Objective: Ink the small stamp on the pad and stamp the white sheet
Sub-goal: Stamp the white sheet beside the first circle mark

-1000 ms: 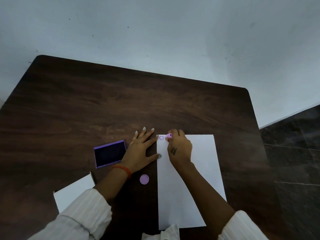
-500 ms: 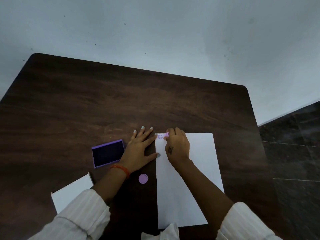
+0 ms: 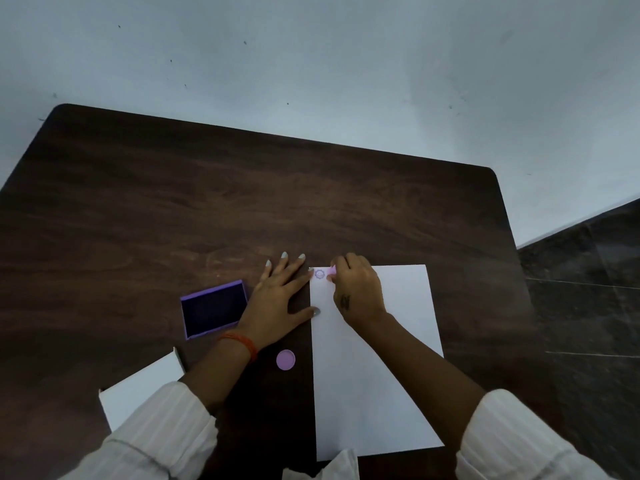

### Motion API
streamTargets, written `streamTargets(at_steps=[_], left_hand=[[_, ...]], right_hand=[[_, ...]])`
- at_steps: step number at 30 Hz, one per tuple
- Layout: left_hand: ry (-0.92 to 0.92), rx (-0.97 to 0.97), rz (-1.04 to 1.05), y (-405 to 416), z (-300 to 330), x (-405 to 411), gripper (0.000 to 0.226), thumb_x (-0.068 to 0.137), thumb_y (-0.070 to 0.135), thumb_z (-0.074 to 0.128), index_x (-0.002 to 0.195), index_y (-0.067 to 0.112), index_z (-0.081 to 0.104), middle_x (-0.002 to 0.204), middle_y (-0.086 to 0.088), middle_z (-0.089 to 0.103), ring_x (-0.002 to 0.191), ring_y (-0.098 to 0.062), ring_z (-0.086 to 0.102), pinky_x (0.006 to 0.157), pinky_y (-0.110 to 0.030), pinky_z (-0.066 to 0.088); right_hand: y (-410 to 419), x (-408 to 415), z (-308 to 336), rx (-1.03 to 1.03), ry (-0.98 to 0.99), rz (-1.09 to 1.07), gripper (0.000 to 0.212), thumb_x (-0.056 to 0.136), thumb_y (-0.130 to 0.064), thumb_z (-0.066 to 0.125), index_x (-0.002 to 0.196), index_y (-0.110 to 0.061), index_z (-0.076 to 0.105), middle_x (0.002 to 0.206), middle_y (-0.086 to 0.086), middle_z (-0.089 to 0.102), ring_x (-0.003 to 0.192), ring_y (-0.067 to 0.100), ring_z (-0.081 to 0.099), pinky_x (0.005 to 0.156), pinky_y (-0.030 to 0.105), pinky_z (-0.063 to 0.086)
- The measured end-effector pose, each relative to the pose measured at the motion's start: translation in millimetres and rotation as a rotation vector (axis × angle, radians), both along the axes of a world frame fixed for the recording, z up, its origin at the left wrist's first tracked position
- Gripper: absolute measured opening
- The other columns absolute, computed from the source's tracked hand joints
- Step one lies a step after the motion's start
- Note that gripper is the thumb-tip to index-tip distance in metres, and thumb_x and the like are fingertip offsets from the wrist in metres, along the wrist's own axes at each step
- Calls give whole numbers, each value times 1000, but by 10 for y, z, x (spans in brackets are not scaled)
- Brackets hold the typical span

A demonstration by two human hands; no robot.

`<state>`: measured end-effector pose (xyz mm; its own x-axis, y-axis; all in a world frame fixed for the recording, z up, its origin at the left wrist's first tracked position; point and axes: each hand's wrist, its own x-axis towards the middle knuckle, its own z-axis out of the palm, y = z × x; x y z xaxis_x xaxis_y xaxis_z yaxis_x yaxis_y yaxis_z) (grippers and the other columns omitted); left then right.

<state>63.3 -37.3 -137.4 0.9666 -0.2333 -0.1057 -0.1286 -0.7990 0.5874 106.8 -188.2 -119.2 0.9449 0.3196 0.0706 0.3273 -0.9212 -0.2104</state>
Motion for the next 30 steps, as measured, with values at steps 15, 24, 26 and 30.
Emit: streamTargets(at_steps=[15,24,26,30], left_hand=[[34,12,-6,8,15,1,69,81,46,57,140,25,27,156,3,9,144,-20,-5,115,-40,-8],[84,-66,36,20,226,-20,63,87,38,53,141,28,21,156,-1,14,144,-22,2,116,-40,0],[39,-129,96,26,321,-77,60,87,34,55,139,27,28,155,-2,20,144,-22,6,116,-40,8],[1,-170,194,3,459,-381,60,82,34,62,136,29,35,150,0,33,140,-19,23,113,-40,24]], right_hand=[[-35,28,105,164,149,-59,23,81,-15,67,97,2,66,98,18,70,88,30,64,77,29,51],[-266,-209,553,1334,521,-789,21,81,-13,68,99,-3,67,96,12,69,85,20,66,82,31,55],[-375,-310,613,1556,677,-838,24,84,-9,64,105,0,64,98,13,67,89,23,65,86,32,54],[-512,-623,586,1786,881,-837,20,85,-12,62,102,-3,66,89,10,72,75,15,72,67,23,60]])
